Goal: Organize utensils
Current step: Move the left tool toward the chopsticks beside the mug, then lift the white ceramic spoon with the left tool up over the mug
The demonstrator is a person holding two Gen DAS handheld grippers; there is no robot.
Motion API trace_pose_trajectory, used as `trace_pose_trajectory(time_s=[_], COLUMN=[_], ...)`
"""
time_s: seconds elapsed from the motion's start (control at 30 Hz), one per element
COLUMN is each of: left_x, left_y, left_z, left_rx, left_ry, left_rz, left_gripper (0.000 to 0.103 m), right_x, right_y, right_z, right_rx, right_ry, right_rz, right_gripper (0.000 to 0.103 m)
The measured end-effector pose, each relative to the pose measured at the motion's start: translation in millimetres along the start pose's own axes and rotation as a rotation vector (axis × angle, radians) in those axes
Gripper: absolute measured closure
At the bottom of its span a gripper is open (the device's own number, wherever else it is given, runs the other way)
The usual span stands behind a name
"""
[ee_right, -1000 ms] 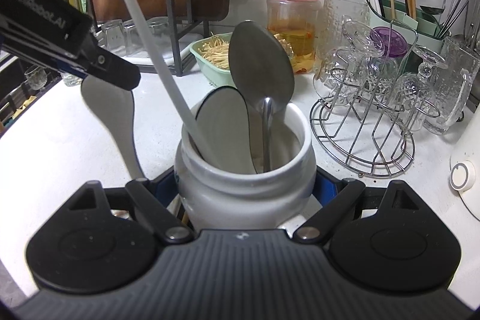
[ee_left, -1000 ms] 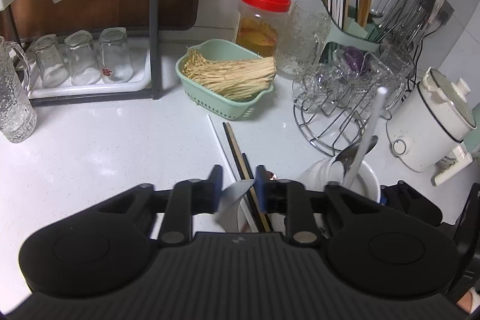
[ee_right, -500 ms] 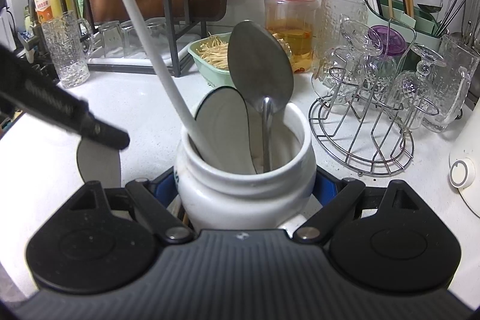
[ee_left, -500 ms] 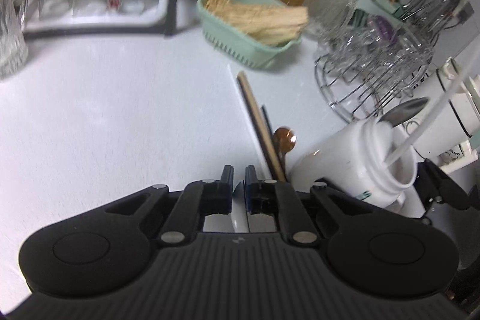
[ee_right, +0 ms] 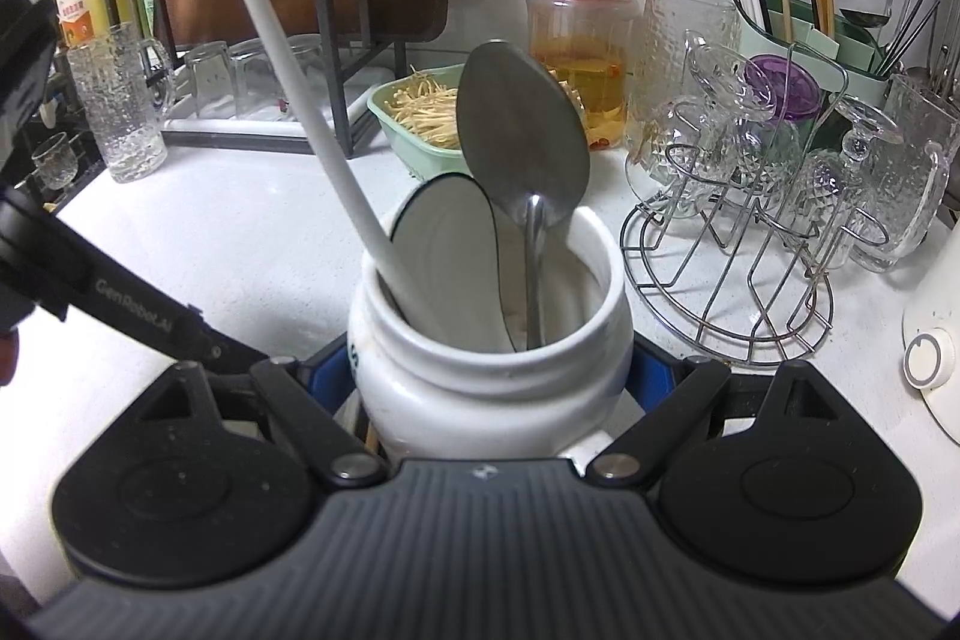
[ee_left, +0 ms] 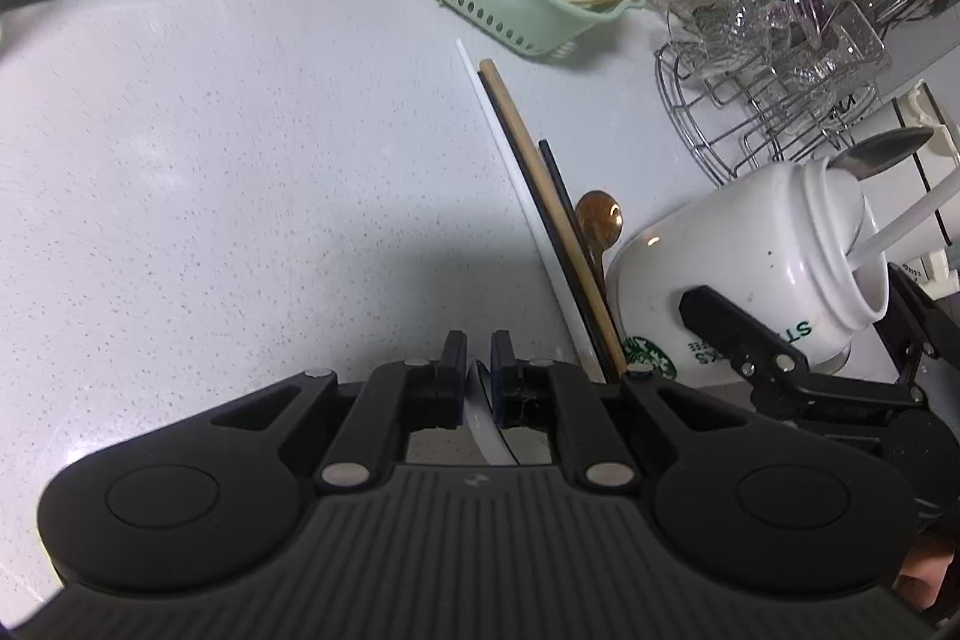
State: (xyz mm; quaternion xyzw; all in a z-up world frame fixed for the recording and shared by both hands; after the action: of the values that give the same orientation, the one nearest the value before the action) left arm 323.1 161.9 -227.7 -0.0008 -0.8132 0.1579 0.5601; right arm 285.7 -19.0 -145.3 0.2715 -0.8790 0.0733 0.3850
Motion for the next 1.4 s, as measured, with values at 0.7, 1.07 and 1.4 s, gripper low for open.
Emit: trace_pose_trajectory(time_s=[0.7,1.07,1.4], left_x=[1,8,24], left_y=[14,30,33], left_z=[5,6,16], left_rx=[0.020,0.048,-0.022], left_ry=[0.045,0.032,0.025], left_rz=[0.047,0.062,0.085], left_gripper=[0.081,0.074,0.071], right_x=[-1,-2,-2], right_y=[2,2,2], right_z=[0,1,0], right_rx=[-0.001,0.004,0.006], right_ry=[-0.001,0.000,0.001], right_rz=[0.019,0.024,0.026], right_gripper=[0.012,0.011,0.011])
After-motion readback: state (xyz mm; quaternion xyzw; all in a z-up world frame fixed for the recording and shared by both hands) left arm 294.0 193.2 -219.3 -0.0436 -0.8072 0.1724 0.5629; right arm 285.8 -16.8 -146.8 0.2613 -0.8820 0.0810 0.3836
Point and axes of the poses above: each gripper's, at about its wrist camera, not at the fingertips, and x roughly against the way its jaws point, y to its left, z to its underside, the point moved 2 cm from there along -x, roughly the way its jaws point, and after that the axes turned 8 degrees about -z, right-handed, at the moved point
